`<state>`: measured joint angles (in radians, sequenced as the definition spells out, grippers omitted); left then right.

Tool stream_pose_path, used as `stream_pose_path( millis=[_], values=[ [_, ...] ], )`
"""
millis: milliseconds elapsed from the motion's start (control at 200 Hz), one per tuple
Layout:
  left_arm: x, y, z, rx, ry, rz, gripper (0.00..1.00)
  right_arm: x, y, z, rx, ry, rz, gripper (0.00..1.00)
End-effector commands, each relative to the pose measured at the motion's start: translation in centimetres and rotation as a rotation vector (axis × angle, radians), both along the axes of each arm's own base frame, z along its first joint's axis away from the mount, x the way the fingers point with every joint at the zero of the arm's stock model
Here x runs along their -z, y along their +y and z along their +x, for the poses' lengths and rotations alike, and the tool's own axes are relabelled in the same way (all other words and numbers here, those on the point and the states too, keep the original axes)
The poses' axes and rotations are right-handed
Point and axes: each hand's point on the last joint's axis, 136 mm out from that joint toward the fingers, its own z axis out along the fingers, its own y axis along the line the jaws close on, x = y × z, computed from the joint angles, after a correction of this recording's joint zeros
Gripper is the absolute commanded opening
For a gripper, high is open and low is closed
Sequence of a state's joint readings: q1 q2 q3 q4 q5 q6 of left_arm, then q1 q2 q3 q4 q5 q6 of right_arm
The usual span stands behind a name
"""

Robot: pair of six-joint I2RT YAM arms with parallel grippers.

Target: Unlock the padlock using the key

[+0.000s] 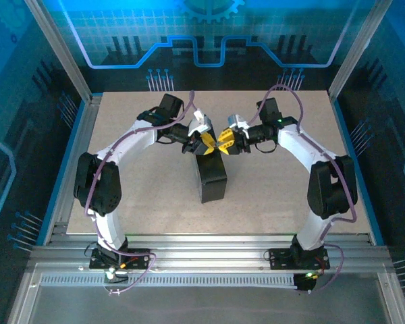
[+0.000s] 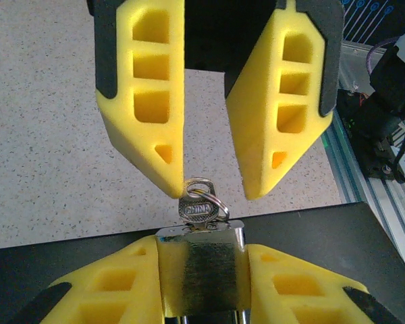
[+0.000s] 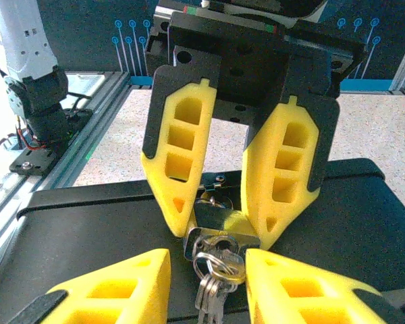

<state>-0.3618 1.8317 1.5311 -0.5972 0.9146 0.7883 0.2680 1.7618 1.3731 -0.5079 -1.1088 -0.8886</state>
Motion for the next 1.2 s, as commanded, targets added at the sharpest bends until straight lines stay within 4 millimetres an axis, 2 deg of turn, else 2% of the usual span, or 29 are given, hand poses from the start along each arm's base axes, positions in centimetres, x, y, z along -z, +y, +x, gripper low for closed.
stream_pose_path(
  millis=[0, 165, 280, 385, 630, 805, 995, 1196],
  values=[
    [-2.1, -0.3, -0.4, 0.042, -0.027, -0.072, 0.0, -0.4, 0.8, -0.4, -0.04, 0.006, 0.014, 0.29],
    [-2.1, -0.2, -0.4, 0.041, -0.033, -0.073, 0.0, 0.0, 0.9, 0.0, -0.031, 0.018, -0.005, 0.24],
    [-2.1, -0.2, -0.4, 0.041, -0.037, -0.079, 0.0, 0.4, 0.9, 0.3, -0.022, 0.039, -0.02, 0.13],
    [-2.3, -0.2, -0.6, 0.045, -0.038, -0.086, 0.0, 0.7, 1.0, 0.3, -0.029, 0.069, -0.027, 0.11],
    [-2.3, 0.0, -0.9, 0.045, -0.042, -0.085, 0.0, -0.2, 1.2, 0.5, -0.021, 0.162, -0.03, 0.04],
    [-2.2, 0.1, -0.4, 0.009, -0.084, -0.082, 0.0, 0.9, 1.5, 1.0, 0.075, 0.345, -0.119, 0.01],
    [-1.7, 0.4, 1.3, -0.069, -0.168, -0.06, 0.01, 3.0, 1.8, 0.8, 0.266, 0.605, -0.234, 0.0],
    [-1.9, 0.9, 3.0, -0.167, -0.276, -0.042, 0.0, 2.4, 1.2, 1.0, 0.494, 0.857, -0.248, 0.0]
  ],
)
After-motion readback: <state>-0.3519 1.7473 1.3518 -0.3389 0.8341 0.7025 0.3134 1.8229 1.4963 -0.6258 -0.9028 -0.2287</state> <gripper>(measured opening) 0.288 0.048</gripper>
